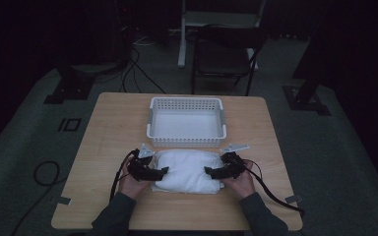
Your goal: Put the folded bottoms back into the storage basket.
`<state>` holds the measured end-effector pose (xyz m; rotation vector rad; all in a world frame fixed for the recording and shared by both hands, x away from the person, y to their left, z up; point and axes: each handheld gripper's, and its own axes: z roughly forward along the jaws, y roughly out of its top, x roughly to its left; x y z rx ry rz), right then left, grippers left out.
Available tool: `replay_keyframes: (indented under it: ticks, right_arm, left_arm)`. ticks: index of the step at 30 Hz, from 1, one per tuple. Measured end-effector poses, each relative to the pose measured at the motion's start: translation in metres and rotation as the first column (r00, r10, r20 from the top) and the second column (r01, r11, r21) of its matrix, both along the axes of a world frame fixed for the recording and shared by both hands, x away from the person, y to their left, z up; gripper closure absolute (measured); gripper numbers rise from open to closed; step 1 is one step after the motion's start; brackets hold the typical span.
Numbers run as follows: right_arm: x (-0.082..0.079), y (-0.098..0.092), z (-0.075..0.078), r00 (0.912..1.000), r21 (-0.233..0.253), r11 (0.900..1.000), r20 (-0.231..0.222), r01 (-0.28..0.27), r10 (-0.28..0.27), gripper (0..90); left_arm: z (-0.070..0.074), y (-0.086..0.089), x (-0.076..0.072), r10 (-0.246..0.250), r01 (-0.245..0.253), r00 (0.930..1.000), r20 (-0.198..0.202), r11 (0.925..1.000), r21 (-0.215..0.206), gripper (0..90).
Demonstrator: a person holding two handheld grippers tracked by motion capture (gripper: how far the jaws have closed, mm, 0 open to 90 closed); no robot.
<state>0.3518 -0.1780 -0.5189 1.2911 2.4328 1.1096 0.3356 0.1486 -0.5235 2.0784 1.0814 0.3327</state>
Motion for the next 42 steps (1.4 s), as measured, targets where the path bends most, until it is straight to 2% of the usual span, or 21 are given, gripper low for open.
replay_keyframes:
  ticks: [2, 4, 8, 15, 18, 23, 24, 25, 27, 31, 39, 42]
  right_arm:
    - [0.002, -0.002, -0.004, 0.9997, 0.018, 1.000, -0.024, 0.004, -0.004, 11.3]
    - [0.003, -0.002, -0.007, 0.9992, 0.021, 1.000, -0.039, 0.004, -0.003, 10.5]
    - [0.006, 0.000, -0.012, 0.9977, 0.031, 0.999, -0.067, -0.006, 0.008, 10.5]
    - [0.013, -0.005, -0.022, 0.9898, 0.111, 0.994, -0.141, -0.007, 0.023, 10.2]
    - [0.014, -0.005, -0.025, 0.9871, 0.127, 0.992, -0.156, -0.015, 0.035, 10.3]
    - [0.014, -0.004, -0.026, 0.9868, 0.136, 0.990, -0.155, -0.024, 0.045, 11.1]
    - [0.014, -0.003, -0.026, 0.9848, 0.155, 0.987, -0.162, -0.038, 0.063, 14.5]
    - [0.014, -0.003, -0.027, 0.9850, 0.157, 0.987, -0.160, -0.039, 0.065, 14.8]
    - [0.015, -0.003, -0.027, 0.9848, 0.162, 0.986, -0.161, -0.040, 0.066, 17.4]
    - [0.017, -0.003, -0.028, 0.9805, 0.200, 0.979, -0.182, -0.037, 0.074, 25.4]
    - [0.021, -0.004, -0.028, 0.9678, 0.236, 0.971, -0.232, -0.041, 0.097, 35.2]
    - [0.021, -0.004, -0.029, 0.9677, 0.238, 0.970, -0.232, -0.042, 0.098, 38.2]
  left_arm:
    - [-0.004, 0.001, 0.001, -0.001, 0.001, 0.9999, -0.016, 1.0000, -0.003, 15.8]
    - [-0.010, 0.002, 0.004, -0.001, 0.000, 0.9984, -0.057, 0.9998, -0.018, 13.9]
    - [-0.017, 0.006, 0.008, 0.003, -0.008, 0.9951, -0.099, 0.9983, -0.057, 9.9]
    - [-0.021, 0.009, 0.012, 0.003, -0.015, 0.9905, -0.138, 0.9959, -0.090, 7.7]
    - [-0.023, 0.010, 0.014, -0.002, -0.017, 0.9864, -0.165, 0.9939, -0.109, 7.6]
    - [-0.024, 0.011, 0.015, -0.008, -0.011, 0.9854, -0.170, 0.9934, -0.114, 8.3]
    - [-0.024, 0.011, 0.015, -0.013, -0.008, 0.9844, -0.175, 0.9929, -0.119, 8.5]
    - [-0.023, 0.011, 0.015, -0.020, -0.003, 0.9836, -0.179, 0.9921, -0.126, 9.3]
    - [-0.024, 0.011, 0.016, -0.055, 0.024, 0.9801, -0.191, 0.9866, -0.162, 16.9]
    - [-0.026, 0.013, 0.017, -0.094, 0.044, 0.9708, -0.221, 0.9741, -0.222, 29.5]
    - [-0.029, 0.016, 0.020, -0.124, 0.043, 0.9562, -0.265, 0.9560, -0.290, 44.2]
    - [-0.029, 0.016, 0.020, -0.131, 0.048, 0.9549, -0.267, 0.9538, -0.297, 48.6]
